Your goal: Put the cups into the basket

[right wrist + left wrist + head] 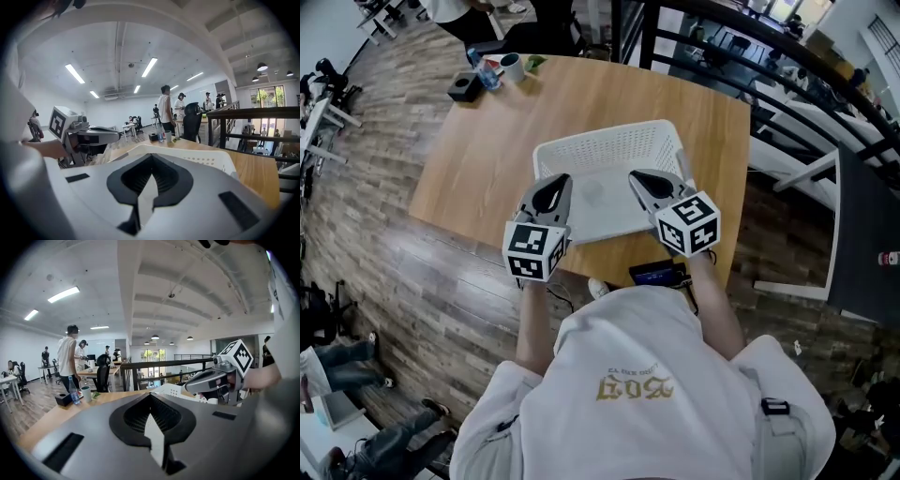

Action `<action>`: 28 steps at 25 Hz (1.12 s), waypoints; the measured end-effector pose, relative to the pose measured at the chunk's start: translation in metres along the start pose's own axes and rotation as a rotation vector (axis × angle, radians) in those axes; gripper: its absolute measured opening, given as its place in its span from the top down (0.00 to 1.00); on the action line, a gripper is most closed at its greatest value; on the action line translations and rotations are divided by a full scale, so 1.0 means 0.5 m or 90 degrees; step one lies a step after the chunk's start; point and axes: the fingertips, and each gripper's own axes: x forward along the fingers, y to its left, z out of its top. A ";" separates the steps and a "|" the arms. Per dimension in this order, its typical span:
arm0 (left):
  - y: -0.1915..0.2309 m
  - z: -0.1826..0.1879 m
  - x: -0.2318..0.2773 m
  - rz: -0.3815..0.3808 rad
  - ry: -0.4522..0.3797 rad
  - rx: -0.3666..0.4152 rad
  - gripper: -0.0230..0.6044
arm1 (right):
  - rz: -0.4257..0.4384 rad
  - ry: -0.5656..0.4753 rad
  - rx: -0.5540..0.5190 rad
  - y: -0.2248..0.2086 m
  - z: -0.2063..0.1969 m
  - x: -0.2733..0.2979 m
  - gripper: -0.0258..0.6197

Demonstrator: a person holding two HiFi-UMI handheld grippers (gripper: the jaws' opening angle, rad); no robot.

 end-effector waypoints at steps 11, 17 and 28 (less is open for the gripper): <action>0.011 0.069 -0.045 0.071 -0.104 0.012 0.95 | -0.052 -0.084 0.008 -0.010 0.046 -0.055 0.94; 0.013 0.087 -0.059 0.087 -0.127 0.018 0.95 | -0.070 -0.105 0.001 -0.002 0.070 -0.061 0.94; -0.001 0.070 -0.055 0.082 -0.108 0.017 0.95 | -0.075 -0.108 -0.031 0.016 0.073 -0.057 0.94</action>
